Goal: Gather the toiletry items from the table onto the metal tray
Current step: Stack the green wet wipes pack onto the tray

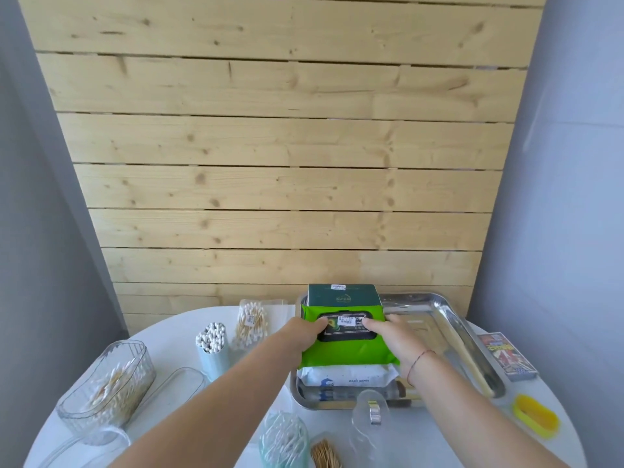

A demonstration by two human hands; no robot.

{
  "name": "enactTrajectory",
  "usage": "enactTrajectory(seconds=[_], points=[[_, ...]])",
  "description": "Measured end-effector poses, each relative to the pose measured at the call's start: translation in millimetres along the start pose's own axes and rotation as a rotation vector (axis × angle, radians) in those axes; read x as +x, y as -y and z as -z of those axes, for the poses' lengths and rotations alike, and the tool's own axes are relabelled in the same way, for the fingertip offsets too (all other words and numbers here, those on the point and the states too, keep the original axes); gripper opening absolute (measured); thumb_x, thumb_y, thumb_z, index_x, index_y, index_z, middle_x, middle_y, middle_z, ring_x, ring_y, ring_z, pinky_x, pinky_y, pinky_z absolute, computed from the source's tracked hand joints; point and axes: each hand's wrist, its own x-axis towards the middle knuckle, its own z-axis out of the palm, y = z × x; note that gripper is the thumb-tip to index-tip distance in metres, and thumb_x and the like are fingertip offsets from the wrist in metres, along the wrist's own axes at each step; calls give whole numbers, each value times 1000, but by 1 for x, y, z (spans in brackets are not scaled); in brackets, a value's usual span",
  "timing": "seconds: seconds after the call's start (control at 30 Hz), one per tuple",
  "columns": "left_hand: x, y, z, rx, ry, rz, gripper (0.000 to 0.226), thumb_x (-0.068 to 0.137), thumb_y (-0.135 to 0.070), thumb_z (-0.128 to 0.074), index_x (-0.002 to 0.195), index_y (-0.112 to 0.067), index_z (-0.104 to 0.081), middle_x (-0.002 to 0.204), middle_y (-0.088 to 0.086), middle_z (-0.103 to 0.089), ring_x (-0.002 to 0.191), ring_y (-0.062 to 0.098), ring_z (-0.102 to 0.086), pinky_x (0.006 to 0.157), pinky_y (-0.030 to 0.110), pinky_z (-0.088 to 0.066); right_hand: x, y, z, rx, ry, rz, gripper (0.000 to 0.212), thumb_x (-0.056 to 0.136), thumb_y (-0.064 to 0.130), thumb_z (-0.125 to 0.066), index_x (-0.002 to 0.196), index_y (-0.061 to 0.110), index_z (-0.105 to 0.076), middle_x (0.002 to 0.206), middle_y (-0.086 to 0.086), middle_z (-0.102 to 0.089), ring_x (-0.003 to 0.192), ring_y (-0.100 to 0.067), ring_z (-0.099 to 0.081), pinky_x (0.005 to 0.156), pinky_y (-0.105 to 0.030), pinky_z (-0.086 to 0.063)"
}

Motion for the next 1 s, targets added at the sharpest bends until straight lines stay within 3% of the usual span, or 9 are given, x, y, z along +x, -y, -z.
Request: enactTrajectory(seconds=[0.23, 0.4, 0.5, 0.6, 0.7, 0.77, 0.83, 0.93, 1.0], points=[[2, -2, 2, 0, 5, 12, 42, 90, -39, -59, 104, 0, -56, 86, 8, -57, 95, 29, -57, 84, 32, -48, 1, 6, 3, 56, 16, -83, 48, 86, 25, -65, 126, 3, -48, 141, -14, -45, 131, -30, -40, 94, -39, -35], [-17, -3, 14, -66, 44, 38, 57, 91, -43, -56, 128, 0, -50, 112, 15, -60, 97, 26, -54, 82, 34, -46, -2, 3, 5, 34, 13, -126, 72, 78, 43, -69, 135, 5, -45, 144, -11, -44, 132, -27, -41, 106, -42, -35], [-32, -5, 31, -89, -70, -47, 59, 91, -45, -53, 135, -6, -47, 132, 12, -52, 119, 29, -50, 95, 37, -42, -13, 10, 12, -105, -172, 45, 82, 72, 54, -69, 134, 5, -46, 137, -9, -50, 126, -27, -47, 102, -40, -38], [-57, 6, 52, -99, -183, -249, 37, 92, -24, -55, 127, -11, -54, 121, 6, -57, 111, 24, -53, 94, 33, -43, -44, 23, 23, -255, -277, 363, 66, 79, 45, -66, 133, 15, -45, 141, -3, -43, 131, -20, -41, 105, -35, -35], [-98, 40, 69, -78, -184, -449, 30, 88, -8, -56, 116, -19, -58, 112, -3, -59, 98, 12, -54, 77, 18, -42, -93, 23, 35, -309, -79, 540, 36, 84, 27, -65, 118, 23, -55, 130, 5, -53, 122, -9, -46, 100, -27, -36], [-122, 74, 73, -35, -144, -507, 41, 83, -3, -59, 117, -24, -56, 117, -12, -59, 108, 3, -54, 88, 15, -41, -123, 5, 46, -352, 39, 526, 36, 84, 21, -67, 117, 24, -56, 128, 9, -55, 121, -5, -48, 103, -25, -37], [-136, 109, 72, 33, -73, -518, 58, 71, -10, -63, 124, -29, -51, 126, -15, -55, 119, -7, -48, 101, 16, -35, -146, -21, 58, -455, 133, 472, 55, 76, 32, -74, 124, 30, -48, 132, 18, -49, 126, 3, -43, 108, -25, -33], [-142, 147, 62, 140, 9, -495, 87, 57, -28, -69, 137, -32, -36, 139, -14, -46, 127, -12, -37, 96, -1, -26, -165, -63, 63, -619, 237, 313, 107, 44, 73, -73, 135, 36, -32, 142, 20, -36, 134, 3, -31, 110, -22, -24], [-136, 153, 57, 190, 28, -509, 100, 58, -29, -76, 144, -31, -25, 140, -13, -41, 132, -3, -35, 91, -9, -23, -168, -82, 56, -717, 286, 243, 120, 39, 69, -74, 140, 33, -20, 147, 15, -27, 138, -3, -24, 109, -20, -21]])
